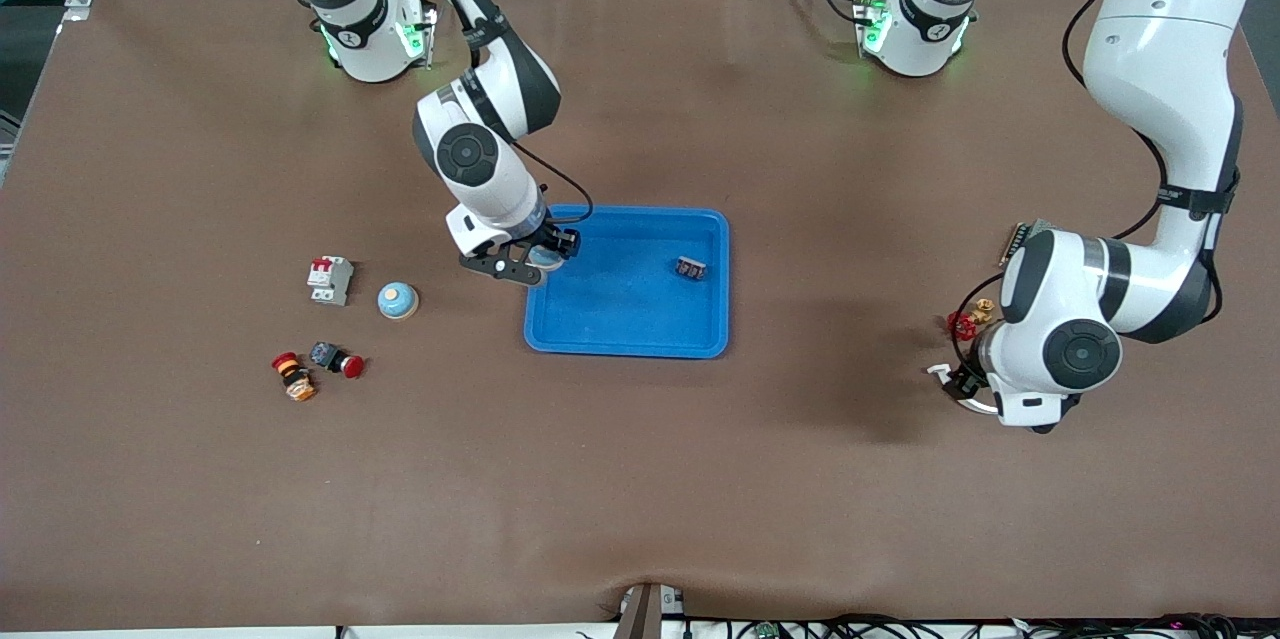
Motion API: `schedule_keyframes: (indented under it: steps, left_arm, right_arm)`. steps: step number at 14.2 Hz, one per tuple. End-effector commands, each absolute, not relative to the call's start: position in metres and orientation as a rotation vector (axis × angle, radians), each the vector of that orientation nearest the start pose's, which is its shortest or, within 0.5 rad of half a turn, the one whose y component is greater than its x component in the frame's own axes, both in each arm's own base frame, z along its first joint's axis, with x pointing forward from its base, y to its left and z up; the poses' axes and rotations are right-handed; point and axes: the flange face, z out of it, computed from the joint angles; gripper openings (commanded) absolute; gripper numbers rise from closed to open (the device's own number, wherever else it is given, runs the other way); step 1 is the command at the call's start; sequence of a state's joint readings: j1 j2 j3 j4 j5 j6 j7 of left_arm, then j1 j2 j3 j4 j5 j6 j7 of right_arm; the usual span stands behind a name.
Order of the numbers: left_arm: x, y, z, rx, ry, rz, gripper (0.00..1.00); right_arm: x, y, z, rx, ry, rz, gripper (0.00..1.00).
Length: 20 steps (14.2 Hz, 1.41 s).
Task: Place electrolytic capacitor and blue bell in tray
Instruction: 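Lower the bell into the tray while the left gripper grasps another capacitor, then release the bell in the tray and reach the right gripper to the second bell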
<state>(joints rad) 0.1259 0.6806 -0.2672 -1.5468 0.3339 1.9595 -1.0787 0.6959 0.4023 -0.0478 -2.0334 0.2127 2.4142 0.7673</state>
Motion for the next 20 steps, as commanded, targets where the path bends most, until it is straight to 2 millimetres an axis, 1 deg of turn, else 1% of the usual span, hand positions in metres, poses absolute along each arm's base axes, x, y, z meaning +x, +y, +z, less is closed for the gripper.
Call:
schedule_keyframes:
  steps: [1, 2, 3, 4, 6, 7, 9, 11, 13, 14, 15, 17, 18, 20]
  left_arm:
    - [0.677, -0.04, 0.236, -2.708, -1.062, 0.17, 1.0]
    - [0.677, -0.041, 0.232, -2.716, -1.06, 0.162, 1.0]
    - [0.677, -0.039, 0.226, -2.718, -1.061, 0.162, 0.97]
    - [0.677, -0.034, 0.224, -2.714, -1.049, 0.159, 0.93]
    - [0.675, -0.033, 0.221, -2.709, -0.993, 0.15, 0.85]
    - [0.674, -0.033, 0.218, -2.704, -0.978, 0.15, 0.83]
    - [0.673, -0.03, 0.211, -2.699, -0.969, 0.154, 0.76]
    - [0.671, -0.032, 0.207, -2.7, -0.952, 0.163, 0.71]
    - [0.668, -0.028, 0.202, -2.701, -0.861, 0.154, 0.71]
    - [0.669, -0.018, 0.202, -2.696, -0.864, 0.145, 0.7]
    - [0.667, -0.015, 0.196, -2.699, -0.864, 0.15, 0.7]
    - [0.665, -0.016, 0.191, -2.711, -0.86, 0.142, 0.68]
    - [0.665, -0.015, 0.19, -2.712, -0.858, 0.141, 0.67]
    - [0.664, -0.017, 0.184, -2.723, -0.835, 0.15, 0.63]
  right_arm:
    - [0.471, 0.379, 0.23, -3.02, 0.416, 0.121, 0.2]
    - [0.47, 0.381, 0.224, -3.022, 0.425, 0.12, 0.2]
    - [0.469, 0.384, 0.221, -3.02, 0.44, 0.113, 0.2]
    - [0.466, 0.387, 0.219, -3.023, 0.432, 0.115, 0.2]
    - [0.466, 0.39, 0.213, -3.026, 0.429, 0.113, 0.21]
    - [0.466, 0.39, 0.208, -3.028, 0.43, 0.113, 0.21]
    - [0.461, 0.399, 0.204, -3.031, 0.417, 0.111, 0.21]
    - [0.46, 0.402, 0.198, -3.036, 0.418, 0.114, 0.21]
    - [0.46, 0.403, 0.196, -3.037, 0.416, 0.116, 0.21]
    - [0.459, 0.404, 0.195, -3.039, 0.414, 0.117, 0.21]
    - [0.459, 0.405, 0.194, -3.038, 0.411, 0.115, 0.21]
    - [0.459, 0.406, 0.192, -3.035, 0.41, 0.105, 0.22]
    - [0.458, 0.406, 0.188, -3.037, 0.411, 0.108, 0.22]
    - [0.456, 0.409, 0.185, -3.036, 0.403, 0.1, 0.26]
